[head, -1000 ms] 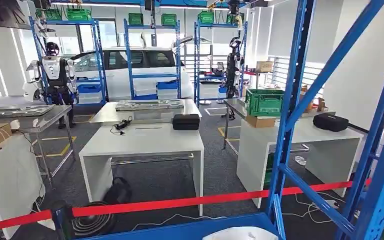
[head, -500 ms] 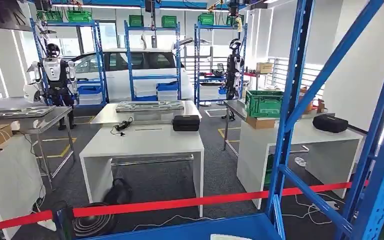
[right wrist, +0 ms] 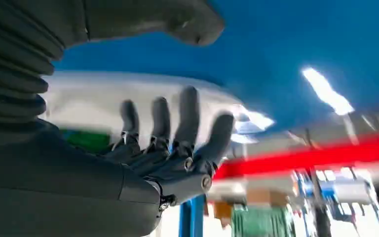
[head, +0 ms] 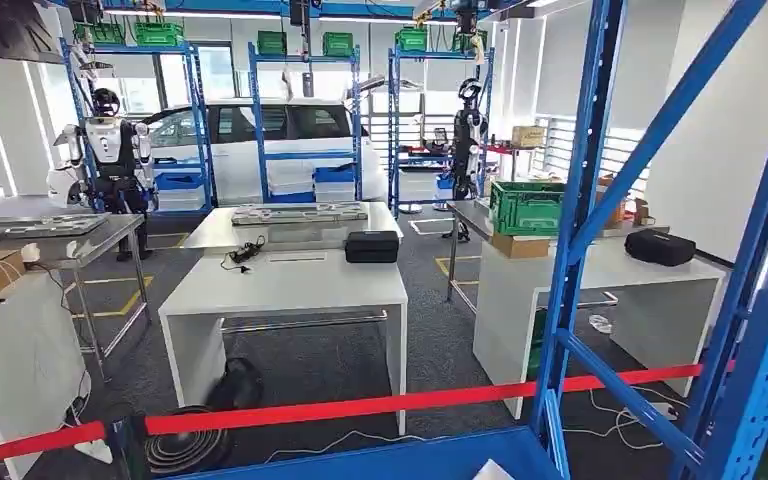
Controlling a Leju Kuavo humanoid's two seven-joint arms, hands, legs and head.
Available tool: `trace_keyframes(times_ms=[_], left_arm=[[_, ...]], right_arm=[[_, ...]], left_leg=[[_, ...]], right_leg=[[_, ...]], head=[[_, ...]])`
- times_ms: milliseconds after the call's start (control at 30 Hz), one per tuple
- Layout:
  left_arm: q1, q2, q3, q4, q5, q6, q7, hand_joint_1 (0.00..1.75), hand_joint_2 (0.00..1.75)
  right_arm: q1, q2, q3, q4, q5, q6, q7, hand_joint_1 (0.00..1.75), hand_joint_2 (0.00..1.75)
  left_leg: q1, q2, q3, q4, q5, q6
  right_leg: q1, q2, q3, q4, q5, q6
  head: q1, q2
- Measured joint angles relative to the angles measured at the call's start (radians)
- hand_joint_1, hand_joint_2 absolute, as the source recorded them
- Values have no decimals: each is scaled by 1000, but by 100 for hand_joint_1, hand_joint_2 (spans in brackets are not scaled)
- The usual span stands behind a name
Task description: Take the parts from the cabinet and place them on the table.
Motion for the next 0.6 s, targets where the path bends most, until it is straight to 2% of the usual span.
trace_keyframes(times_ms=[100, 200, 333, 600], left_arm=[[0, 0, 0, 0, 0, 0, 0, 0, 0], [0, 0, 0, 0, -8, -1, 0, 0, 0], [-3, 0, 0, 0, -16, -1, 1, 0, 0], [-4, -1, 0, 0, -13, 4, 0, 0, 0]], right_arm=[[9, 0, -13, -84, 0, -2, -2, 0, 0], [13, 0, -16, -166, -1, -52, -35, 0, 0], [-10, 0, -17, -261, -26, -55, -64, 0, 0], [-37, 0, -17, -307, -47, -49, -70, 0, 0]], left_leg=[[0, 0, 0, 0, 0, 0], [0, 1, 0, 0, 0, 0], [0, 2, 0, 0, 0, 0], [0, 2, 1, 0, 0, 0]], right_leg=[[0, 0, 0, 0, 0, 0], [0, 0, 0, 0, 0, 0], [0, 1, 0, 0, 0, 0], [0, 0, 1, 0, 0, 0]], head=[[0, 0], [0, 0], [0, 0], [0, 0]])
